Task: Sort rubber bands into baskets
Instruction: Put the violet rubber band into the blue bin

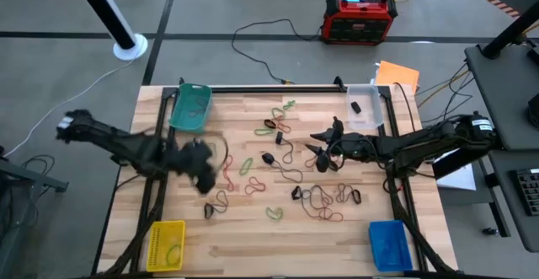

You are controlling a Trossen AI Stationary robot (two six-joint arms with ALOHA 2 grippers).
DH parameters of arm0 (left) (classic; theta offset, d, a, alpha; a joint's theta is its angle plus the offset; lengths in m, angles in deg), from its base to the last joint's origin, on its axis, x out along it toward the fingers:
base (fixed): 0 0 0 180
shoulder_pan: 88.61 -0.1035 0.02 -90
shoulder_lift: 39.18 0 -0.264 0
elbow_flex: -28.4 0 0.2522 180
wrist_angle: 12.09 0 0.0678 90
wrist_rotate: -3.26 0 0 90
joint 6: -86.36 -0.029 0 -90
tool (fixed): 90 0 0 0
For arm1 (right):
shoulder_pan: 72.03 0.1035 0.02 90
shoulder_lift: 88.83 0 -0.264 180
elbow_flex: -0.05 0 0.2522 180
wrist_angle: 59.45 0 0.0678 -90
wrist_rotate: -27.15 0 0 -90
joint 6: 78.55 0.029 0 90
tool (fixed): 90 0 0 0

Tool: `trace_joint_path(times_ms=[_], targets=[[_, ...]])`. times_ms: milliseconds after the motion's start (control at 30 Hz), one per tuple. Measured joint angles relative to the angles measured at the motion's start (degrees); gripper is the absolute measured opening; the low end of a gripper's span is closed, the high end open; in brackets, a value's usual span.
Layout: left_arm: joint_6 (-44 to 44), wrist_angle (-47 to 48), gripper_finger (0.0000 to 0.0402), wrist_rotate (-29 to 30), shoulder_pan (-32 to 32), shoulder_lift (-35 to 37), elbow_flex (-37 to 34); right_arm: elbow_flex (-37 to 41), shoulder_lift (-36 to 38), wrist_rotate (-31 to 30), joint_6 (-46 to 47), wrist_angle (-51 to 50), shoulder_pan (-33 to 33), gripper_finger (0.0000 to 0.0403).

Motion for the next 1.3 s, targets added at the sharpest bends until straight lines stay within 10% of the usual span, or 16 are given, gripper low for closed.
trace_joint_path(times_ms=[267, 1300], targets=[[18.41, 0.23, 0.0132, 0.22, 16.44, -7.22, 2.21, -1.18, 0.0, -0.08, -0.31, 0.31, -0.04, 0.0189], [15.37, 0.53, 0.0123, 2.11, 14.71, -29.11, 2.21, -11.12, 0.02, -0.13, -6.61, -9.21, -2.04, 0.0189]])
